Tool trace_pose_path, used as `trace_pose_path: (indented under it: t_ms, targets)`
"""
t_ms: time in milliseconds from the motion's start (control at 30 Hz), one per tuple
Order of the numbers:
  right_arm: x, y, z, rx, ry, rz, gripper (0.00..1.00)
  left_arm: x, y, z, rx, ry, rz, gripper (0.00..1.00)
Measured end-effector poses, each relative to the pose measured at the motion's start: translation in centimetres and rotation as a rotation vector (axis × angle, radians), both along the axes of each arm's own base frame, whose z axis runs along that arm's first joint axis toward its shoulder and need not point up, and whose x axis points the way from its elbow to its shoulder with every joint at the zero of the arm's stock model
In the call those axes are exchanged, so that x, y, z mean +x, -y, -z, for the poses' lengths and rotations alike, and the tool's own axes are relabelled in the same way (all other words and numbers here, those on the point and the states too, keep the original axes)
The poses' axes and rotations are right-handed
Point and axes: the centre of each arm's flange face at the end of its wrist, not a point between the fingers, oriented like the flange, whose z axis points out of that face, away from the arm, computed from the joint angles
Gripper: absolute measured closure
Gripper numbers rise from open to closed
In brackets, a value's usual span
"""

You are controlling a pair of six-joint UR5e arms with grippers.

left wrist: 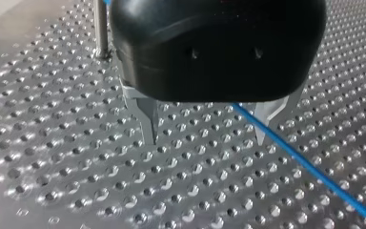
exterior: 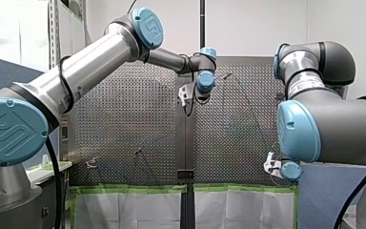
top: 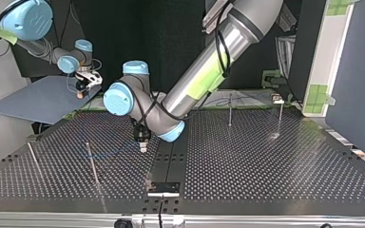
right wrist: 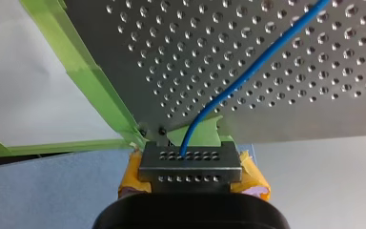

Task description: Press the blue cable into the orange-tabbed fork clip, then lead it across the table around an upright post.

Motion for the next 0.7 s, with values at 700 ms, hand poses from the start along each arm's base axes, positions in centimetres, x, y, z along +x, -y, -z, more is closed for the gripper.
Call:
trace_pose_path:
  t_ms: [700]
  targets:
    - [0.95,-0.27,-0.09,0.033,-0.033,-0.027,1.0,0.57,-0.09,-0.11,-0.143,0.008,-0.004,0.0]
